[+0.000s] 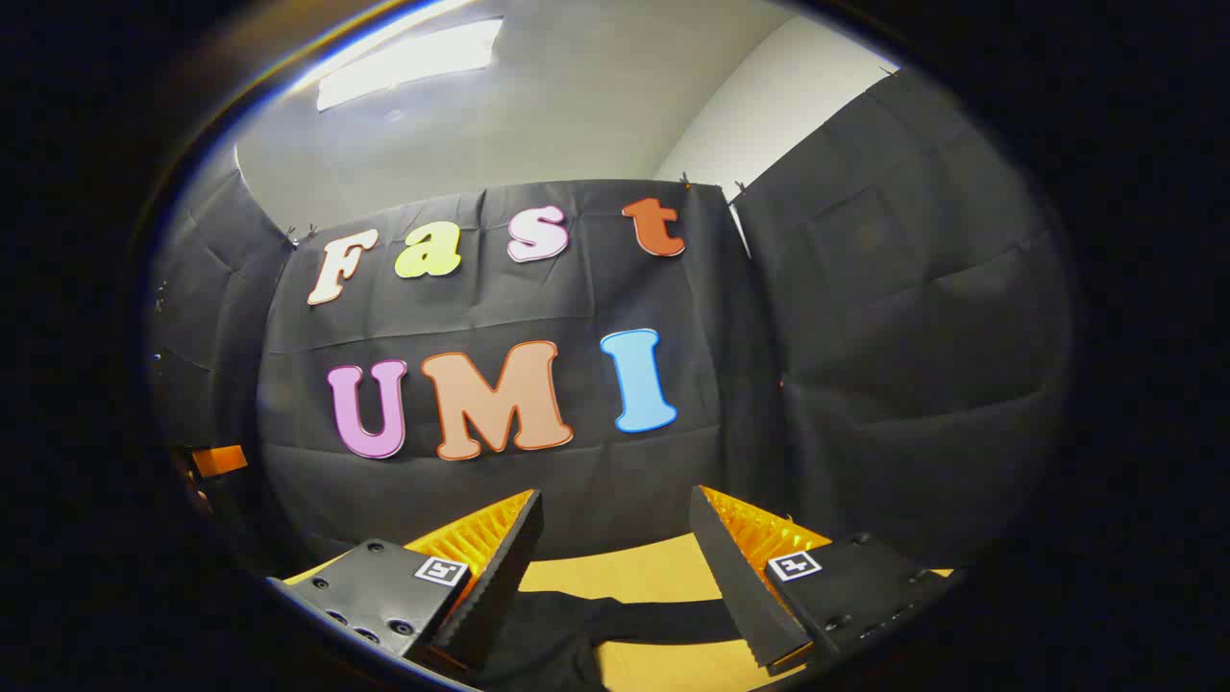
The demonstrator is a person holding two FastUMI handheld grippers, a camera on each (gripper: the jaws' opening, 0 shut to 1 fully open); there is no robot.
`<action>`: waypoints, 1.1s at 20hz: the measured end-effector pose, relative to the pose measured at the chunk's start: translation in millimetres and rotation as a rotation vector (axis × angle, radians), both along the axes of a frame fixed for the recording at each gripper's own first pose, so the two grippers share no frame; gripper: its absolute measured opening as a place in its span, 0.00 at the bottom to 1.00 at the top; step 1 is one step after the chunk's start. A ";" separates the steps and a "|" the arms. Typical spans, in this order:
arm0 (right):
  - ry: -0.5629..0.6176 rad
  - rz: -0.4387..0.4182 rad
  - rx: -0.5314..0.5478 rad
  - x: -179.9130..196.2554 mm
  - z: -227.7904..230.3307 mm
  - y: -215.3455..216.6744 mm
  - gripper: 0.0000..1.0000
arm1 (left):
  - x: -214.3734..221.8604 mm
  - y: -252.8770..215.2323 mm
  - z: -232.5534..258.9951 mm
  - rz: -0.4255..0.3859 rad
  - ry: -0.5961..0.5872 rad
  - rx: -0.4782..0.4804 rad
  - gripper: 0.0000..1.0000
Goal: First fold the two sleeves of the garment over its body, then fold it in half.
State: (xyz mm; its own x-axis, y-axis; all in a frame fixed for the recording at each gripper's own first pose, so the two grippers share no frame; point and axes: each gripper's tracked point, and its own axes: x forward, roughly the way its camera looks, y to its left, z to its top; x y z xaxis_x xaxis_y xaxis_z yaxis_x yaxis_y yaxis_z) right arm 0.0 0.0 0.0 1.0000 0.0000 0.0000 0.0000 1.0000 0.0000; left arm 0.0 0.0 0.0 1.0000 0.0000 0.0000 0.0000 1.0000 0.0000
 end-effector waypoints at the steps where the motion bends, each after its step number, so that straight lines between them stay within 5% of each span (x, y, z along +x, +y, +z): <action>1: 0.002 -0.001 -0.006 -1.5 1.8 -2.7 0.97 | 2.8 -1.2 -3.7 0.002 0.006 0.008 0.92; 22: 0.081 0.121 -0.011 -30.7 -1.1 -49.3 0.97 | -74.2 -7.9 2.3 0.162 0.000 0.016 0.91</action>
State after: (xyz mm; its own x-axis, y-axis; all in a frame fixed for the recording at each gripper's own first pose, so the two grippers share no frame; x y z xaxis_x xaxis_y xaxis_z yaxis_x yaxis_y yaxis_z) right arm -30.7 -49.3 -1.1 0.9895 0.1197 -0.0809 -0.1206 0.9927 -0.0061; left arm -74.2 -7.9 2.3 0.9869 0.1614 0.0010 -0.1614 0.9868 0.0159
